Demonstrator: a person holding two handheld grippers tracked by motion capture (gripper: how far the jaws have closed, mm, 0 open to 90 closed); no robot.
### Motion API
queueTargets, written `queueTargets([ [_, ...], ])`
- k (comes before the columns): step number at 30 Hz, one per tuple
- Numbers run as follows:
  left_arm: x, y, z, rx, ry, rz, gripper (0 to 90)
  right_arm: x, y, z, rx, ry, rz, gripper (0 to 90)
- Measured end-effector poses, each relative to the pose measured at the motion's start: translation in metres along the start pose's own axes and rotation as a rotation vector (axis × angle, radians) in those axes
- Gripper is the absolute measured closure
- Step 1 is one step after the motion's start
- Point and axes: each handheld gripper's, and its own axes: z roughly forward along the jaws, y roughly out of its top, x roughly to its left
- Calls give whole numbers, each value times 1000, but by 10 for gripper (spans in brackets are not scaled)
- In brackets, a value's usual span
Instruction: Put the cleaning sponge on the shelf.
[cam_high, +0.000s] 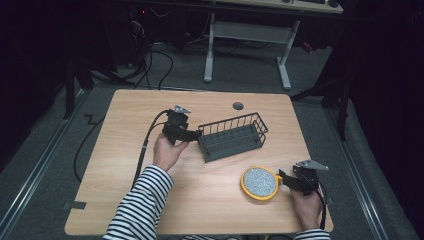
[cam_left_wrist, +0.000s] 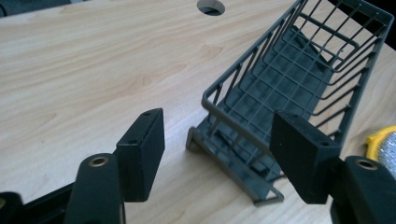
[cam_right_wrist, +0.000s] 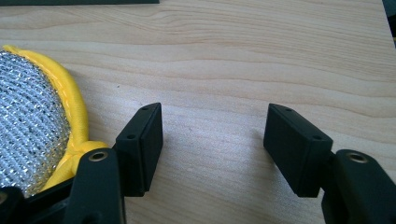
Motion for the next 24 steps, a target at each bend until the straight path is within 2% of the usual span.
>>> queueTargets([
  [6,-5,9,13,33,-2,13,361,0,0,0,0,0,1,380],
  [8,-5,10,17,34,-9,5,363,0,0,0,0,0,1,380],
  [12,-6,11,25,58,14,15,362,0,0,0,0,0,1,380],
  [16,-8,11,29,66,20,17,368,0,0,0,2,0,2,381],
  [19,-11,11,33,73,25,31,392,0,0,0,0,0,2,381],
  [21,-12,10,35,85,43,44,409,0,0,0,2,0,2,381],
  [24,-12,9,36,90,49,44,442,0,0,0,2,0,2,381],
])
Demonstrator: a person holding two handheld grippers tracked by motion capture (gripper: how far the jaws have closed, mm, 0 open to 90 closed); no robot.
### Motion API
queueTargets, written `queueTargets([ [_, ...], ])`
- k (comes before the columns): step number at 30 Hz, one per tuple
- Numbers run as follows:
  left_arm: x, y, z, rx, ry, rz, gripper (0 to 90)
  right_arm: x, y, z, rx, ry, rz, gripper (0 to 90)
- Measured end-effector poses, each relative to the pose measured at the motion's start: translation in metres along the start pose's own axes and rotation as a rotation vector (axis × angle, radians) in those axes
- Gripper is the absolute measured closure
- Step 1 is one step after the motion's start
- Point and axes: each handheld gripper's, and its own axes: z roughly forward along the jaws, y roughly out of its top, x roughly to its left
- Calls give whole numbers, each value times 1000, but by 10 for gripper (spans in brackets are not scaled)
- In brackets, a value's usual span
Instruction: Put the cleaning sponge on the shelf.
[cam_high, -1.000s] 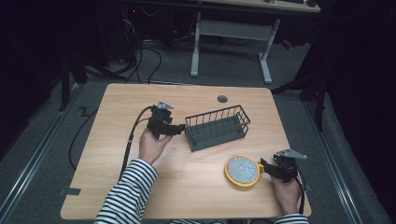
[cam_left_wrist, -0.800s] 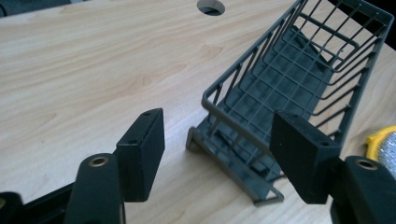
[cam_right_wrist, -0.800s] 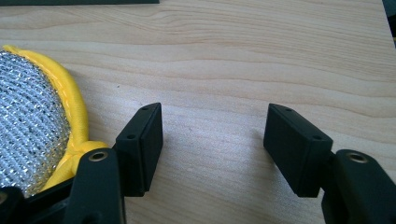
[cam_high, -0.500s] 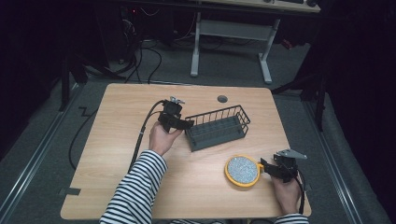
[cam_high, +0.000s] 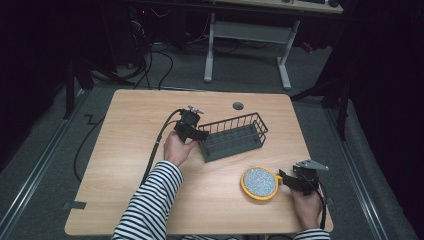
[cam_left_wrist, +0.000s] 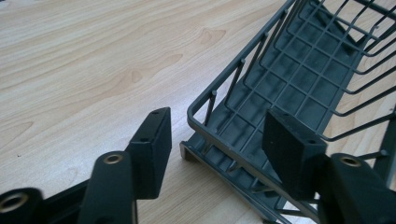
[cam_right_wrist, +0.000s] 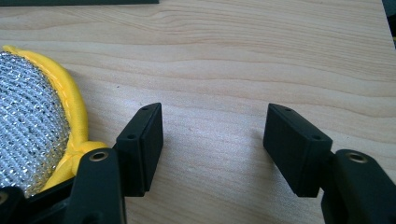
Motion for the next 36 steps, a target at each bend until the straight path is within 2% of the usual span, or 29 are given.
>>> queueTargets([
  [3,1,-1,1,-3,-7,-4,467,0,0,0,-2,1,1,381],
  [9,-3,-2,0,-17,-6,15,524,0,0,0,0,0,0,381],
  [16,-4,-3,-2,-20,2,18,528,0,0,0,-2,1,0,380],
  [19,-5,-5,-3,-33,17,19,526,0,0,0,-2,1,1,381],
  [26,-1,-13,-8,-58,10,-4,521,0,0,0,-2,1,0,381],
  [36,4,-27,-19,-78,25,-19,525,0,0,0,-2,1,0,381],
])
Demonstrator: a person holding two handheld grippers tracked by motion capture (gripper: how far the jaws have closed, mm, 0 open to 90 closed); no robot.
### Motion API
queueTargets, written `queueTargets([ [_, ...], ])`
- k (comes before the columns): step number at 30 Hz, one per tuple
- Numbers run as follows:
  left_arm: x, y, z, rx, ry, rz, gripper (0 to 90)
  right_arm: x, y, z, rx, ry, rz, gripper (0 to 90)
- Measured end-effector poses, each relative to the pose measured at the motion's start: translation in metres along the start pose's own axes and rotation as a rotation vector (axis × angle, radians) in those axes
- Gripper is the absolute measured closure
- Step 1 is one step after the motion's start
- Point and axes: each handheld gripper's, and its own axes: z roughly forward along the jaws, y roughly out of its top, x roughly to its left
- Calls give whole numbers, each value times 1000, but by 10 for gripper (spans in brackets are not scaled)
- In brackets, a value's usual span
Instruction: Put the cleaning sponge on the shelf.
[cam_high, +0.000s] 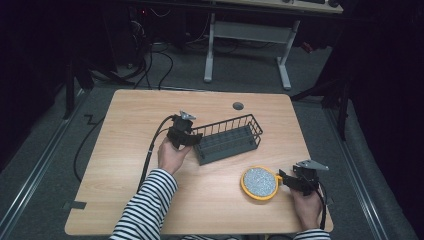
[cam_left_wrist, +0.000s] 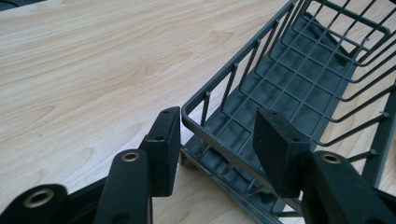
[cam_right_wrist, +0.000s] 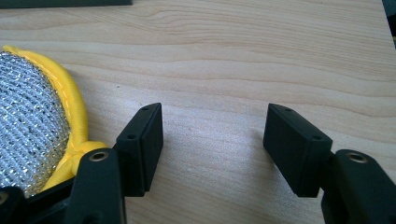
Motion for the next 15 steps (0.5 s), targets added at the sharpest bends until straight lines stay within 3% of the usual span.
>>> queueTargets([
  [15,6,-29,-32,-9,15,-20,520,-1,0,0,0,-2,12,382],
])
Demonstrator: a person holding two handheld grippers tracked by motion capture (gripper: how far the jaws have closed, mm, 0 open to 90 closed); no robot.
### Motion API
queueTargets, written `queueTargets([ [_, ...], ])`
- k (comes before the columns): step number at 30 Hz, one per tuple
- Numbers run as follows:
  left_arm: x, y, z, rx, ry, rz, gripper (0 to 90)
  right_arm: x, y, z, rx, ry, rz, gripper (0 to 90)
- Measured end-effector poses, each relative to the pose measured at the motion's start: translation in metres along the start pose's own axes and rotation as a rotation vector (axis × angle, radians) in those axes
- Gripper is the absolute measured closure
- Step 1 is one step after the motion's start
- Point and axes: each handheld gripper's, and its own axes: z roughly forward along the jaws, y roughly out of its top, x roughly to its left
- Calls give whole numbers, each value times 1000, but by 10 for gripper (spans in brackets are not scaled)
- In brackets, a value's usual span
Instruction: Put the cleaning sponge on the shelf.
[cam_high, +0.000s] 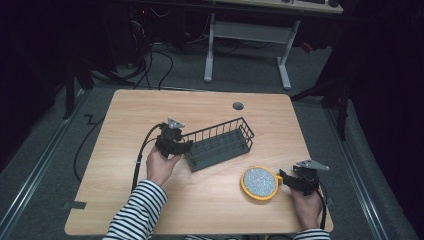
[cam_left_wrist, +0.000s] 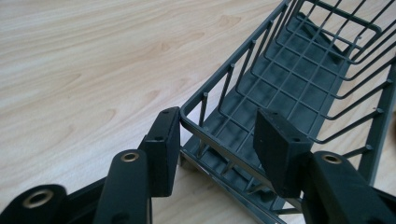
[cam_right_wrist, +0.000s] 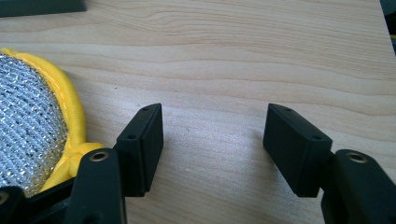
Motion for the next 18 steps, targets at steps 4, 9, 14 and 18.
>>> queueTargets([
  [4,1,-6,-6,1,-7,-11,512,0,0,0,0,-3,-5,381],
  [9,-2,-15,-15,5,-6,2,504,0,0,0,1,-5,-6,381],
  [14,0,-21,-19,-4,-31,-15,497,1,0,0,1,-4,-5,381],
  [18,0,-21,-20,-3,-27,-15,482,1,0,0,1,-5,-6,381],
])
